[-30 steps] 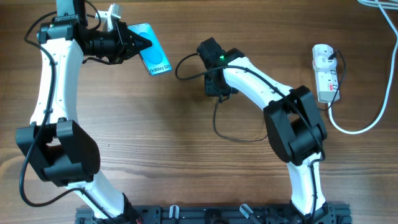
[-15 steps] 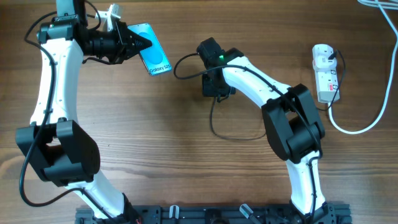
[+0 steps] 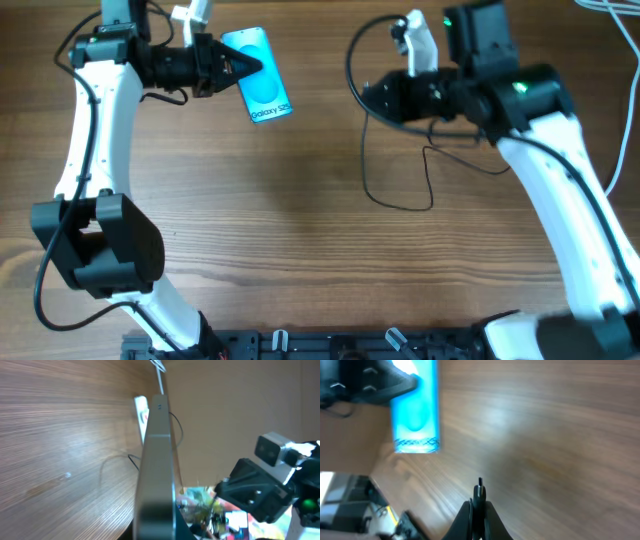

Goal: Plug charger to phone and switch on socket
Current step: 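Lift the plug with the right gripper toward the phone's bottom port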

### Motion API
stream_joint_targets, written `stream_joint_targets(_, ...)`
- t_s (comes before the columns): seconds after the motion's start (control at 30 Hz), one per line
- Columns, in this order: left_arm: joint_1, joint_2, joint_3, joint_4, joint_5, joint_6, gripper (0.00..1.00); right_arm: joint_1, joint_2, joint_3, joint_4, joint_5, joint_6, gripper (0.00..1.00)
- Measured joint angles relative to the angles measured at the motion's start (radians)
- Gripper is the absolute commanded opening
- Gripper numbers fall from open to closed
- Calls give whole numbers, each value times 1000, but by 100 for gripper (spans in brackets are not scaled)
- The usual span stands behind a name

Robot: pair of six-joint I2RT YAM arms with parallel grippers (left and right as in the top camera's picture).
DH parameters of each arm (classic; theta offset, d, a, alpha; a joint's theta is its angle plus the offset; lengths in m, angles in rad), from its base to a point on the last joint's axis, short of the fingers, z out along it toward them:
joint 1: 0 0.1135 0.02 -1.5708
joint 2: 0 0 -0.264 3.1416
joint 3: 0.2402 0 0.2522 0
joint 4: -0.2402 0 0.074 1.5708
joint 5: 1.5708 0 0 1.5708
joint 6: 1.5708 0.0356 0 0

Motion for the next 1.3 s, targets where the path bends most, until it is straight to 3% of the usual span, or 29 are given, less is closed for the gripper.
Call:
stream_joint_targets(0.13, -56, 0, 0, 12, 31, 48, 4, -5, -182, -233, 169, -53, 26, 4)
stream_joint_targets(0.2, -100, 0, 0, 49, 50, 64, 4, -5, -289, -406, 334, -109, 80, 4)
stream_joint_targets(0.3, -138, 0, 0, 128, 108, 75, 4, -5, -319, -554, 529, -214, 139, 4)
stream_joint_targets(0.4, -158, 0, 0, 180, 180, 77, 4, -5, -294, -637, 603, -300, 180, 4)
stream_joint_targets(0.63, -164, 0, 0, 217, 288, 78, 4, -5, -235, -658, 752, -445, 253, 4)
stream_joint_targets(0.9, -164, 0, 0, 214, 303, 49, 4, 68, -126, -662, 1089, -532, 421, 4)
stream_joint_targets(1.3, -164, 0, 0, 213, 307, 20, 4, 114, -108, -662, 1126, -498, 531, 4)
